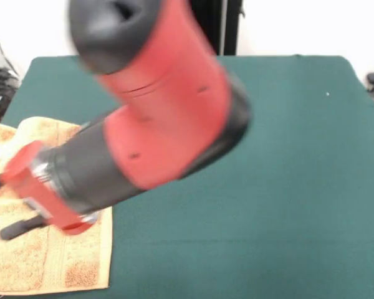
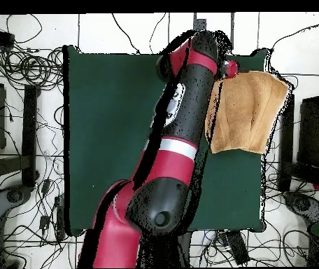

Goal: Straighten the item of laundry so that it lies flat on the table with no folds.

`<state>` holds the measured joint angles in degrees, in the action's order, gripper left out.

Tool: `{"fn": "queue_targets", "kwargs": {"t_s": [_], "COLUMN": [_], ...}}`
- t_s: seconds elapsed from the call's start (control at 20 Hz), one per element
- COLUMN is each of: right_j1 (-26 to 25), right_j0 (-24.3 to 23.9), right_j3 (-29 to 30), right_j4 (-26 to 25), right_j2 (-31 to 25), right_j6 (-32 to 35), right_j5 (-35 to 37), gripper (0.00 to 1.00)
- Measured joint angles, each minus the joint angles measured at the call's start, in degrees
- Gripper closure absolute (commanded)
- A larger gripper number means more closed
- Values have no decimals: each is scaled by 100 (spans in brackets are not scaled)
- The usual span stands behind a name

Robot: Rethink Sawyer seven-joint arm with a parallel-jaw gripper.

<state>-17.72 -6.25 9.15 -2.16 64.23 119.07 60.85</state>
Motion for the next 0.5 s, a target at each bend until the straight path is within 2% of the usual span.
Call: {"fn": "queue_targets", "kwargs": {"t_s": [0.2, 0.5], "right_j1": [207, 383], "right_j0": [489, 812], "right_j3": [324, 525], "right_j4": [1, 1], "right_j2": [-2, -6], "right_j6": [12, 30], "right_j5": [337, 626], "gripper": [0, 0]}}
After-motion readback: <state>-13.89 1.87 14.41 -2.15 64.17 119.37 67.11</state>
